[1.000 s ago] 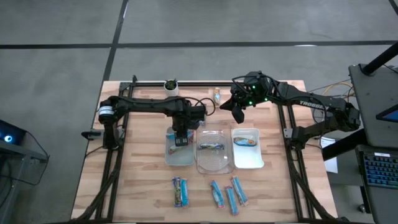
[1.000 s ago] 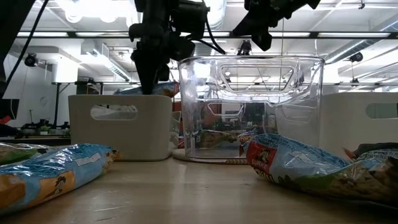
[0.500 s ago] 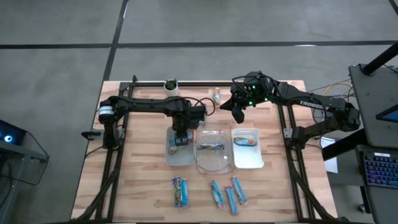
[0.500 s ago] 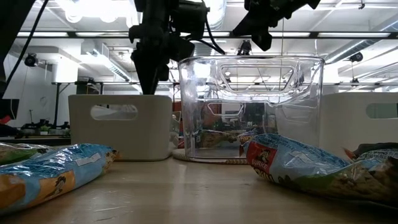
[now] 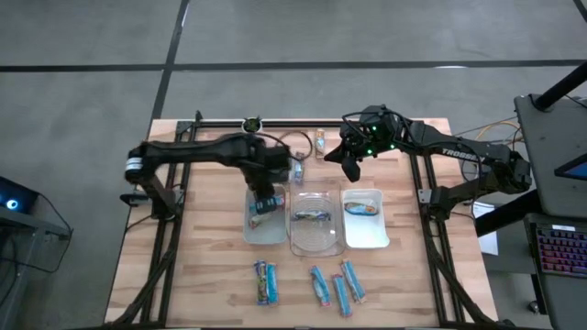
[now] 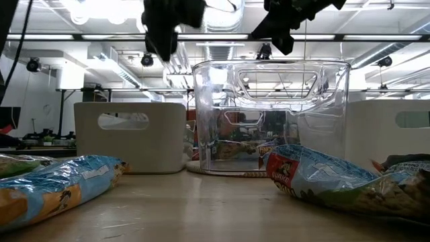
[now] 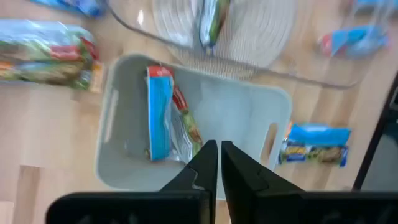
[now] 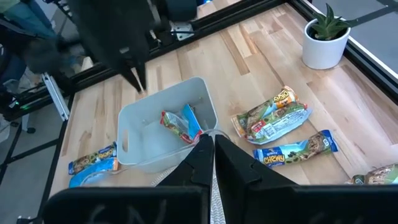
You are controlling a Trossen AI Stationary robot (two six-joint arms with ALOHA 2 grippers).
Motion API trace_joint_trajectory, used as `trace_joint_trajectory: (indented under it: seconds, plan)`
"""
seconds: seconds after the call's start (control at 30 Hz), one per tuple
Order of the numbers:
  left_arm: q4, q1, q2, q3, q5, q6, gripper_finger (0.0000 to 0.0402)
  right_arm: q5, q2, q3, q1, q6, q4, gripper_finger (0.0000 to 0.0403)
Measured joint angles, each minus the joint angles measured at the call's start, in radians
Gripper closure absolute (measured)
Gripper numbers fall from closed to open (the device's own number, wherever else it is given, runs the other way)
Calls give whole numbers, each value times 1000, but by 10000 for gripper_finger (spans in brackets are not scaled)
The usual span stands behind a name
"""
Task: Pick and place Granola Bars by type
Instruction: Put the left blue granola bar into the transparent bin
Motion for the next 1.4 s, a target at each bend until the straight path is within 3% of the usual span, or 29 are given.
trace_joint_trajectory:
  seconds: [0.2, 0.33, 0.43, 0.97, 1.17, 1.4]
  plan:
    - [192, -31, -175, -47, -104, -36, 401, 0, 0, 0, 0, -3, 0, 394]
    - [418, -59, -281, -122, -108, -55, 401, 0, 0, 0, 0, -3, 0, 394]
    - [496, -97, -337, -180, -111, -56, 401, 0, 0, 0, 0, 1, 0, 394]
    - [524, -370, -403, -382, -94, -170, 401, -2, 0, 0, 3, 41, 0, 394]
    - [518, -473, -398, -402, 22, -54, 401, -3, 0, 0, 2, 56, 0, 394]
    - [505, -499, -397, -421, 27, 114, 401, -2, 0, 0, 3, 93, 0, 394]
